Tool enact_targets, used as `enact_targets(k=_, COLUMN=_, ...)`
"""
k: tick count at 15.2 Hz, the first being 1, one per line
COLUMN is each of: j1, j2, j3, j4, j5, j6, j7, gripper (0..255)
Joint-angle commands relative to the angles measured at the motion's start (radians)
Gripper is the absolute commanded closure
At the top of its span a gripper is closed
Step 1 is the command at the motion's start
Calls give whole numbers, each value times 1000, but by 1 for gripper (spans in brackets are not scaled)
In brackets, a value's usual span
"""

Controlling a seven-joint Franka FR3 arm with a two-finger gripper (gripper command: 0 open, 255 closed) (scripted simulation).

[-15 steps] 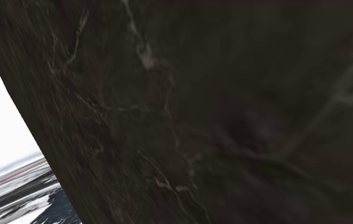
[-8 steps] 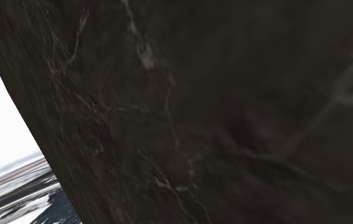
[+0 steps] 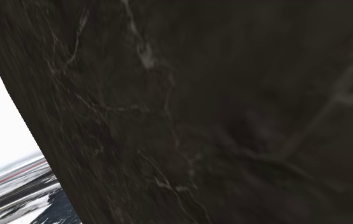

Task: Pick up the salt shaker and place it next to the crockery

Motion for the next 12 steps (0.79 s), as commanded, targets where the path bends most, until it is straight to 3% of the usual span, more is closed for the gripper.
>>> enact_targets(k=1, j1=1, j2=1, j3=0, j4=-1, j5=0, j6=3, j7=1, gripper=0)
enact_targets(k=5, j1=1, j2=1, j3=0, j4=-1, j5=0, j6=3, j7=1, gripper=0)
enact_targets(k=6, j1=1, j2=1, j3=0, j4=-1, j5=0, j6=3, j7=1, gripper=255)
enact_targets(k=12, j1=0, j2=1, j3=0, j4=-2, j5=0, j6=3, j7=0, gripper=255)
